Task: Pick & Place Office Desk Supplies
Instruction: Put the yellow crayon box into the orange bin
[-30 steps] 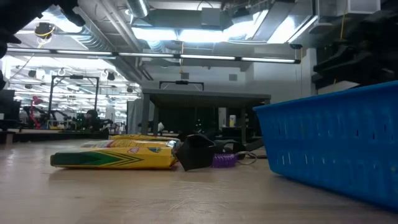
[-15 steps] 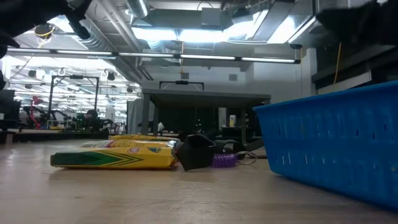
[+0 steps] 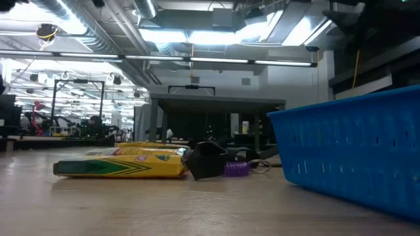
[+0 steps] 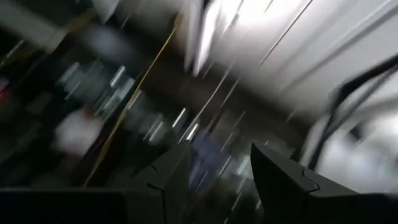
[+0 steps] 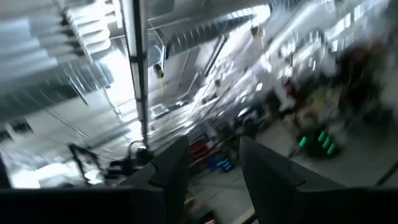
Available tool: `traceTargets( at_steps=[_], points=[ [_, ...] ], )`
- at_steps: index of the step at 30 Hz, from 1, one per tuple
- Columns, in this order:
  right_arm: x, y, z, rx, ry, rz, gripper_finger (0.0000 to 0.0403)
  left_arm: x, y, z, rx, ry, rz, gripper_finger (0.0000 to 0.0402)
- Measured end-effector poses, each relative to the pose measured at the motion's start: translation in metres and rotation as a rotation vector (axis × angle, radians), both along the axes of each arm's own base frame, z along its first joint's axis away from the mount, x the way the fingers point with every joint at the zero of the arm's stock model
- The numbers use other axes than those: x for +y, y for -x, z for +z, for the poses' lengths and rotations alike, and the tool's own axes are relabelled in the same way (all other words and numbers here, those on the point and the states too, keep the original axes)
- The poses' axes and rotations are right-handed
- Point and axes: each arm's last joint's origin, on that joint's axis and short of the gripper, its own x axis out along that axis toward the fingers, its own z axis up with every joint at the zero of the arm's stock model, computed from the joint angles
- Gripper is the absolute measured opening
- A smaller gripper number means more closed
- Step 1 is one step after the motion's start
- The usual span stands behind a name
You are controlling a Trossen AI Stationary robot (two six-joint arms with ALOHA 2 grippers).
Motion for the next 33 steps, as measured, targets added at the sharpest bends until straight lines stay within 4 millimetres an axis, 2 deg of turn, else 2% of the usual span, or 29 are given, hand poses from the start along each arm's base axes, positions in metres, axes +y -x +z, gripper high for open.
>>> traceTargets(
  at_steps=[4, 8, 11, 17, 22, 24, 28, 33],
  points=[
    [0.000, -0.013, 0.007, -0.046, -0.183, 0.084, 0.0143, 0.002, -0.020, 0.007, 0.407, 0.065, 0.010, 0.0166],
    [0.001, -0.026, 0.019, -0.057, -0.228, 0.150, 0.0143, 0.002, -0.041, 0.011, 0.665, 0.032, -0.031, 0.0166],
    [0.002, -0.036, 0.034, -0.058, -0.222, 0.168, 0.0143, 0.002, -0.059, 0.018, 0.740, -0.035, -0.092, 0.0166],
    [0.004, -0.057, 0.096, -0.077, -0.022, 0.140, 0.0143, 0.003, -0.097, 0.009, 0.960, -0.142, -0.182, 0.0166],
    [0.004, -0.073, 0.147, 0.020, 0.324, -0.108, 0.0143, 0.004, -0.126, 0.004, 1.028, -0.231, -0.226, 0.0166],
    [0.003, -0.076, 0.165, 0.033, 0.373, -0.194, 0.0143, 0.005, -0.135, 0.005, 1.019, -0.304, -0.212, 0.0165],
    [0.002, -0.085, 0.182, 0.087, 0.345, -0.217, 0.0143, 0.009, -0.153, -0.006, 1.045, -0.328, -0.135, 0.0161],
    [0.003, -0.096, 0.186, 0.178, 0.306, -0.157, 0.0143, 0.008, -0.168, -0.030, 1.139, -0.300, -0.220, 0.0160]
  ],
)
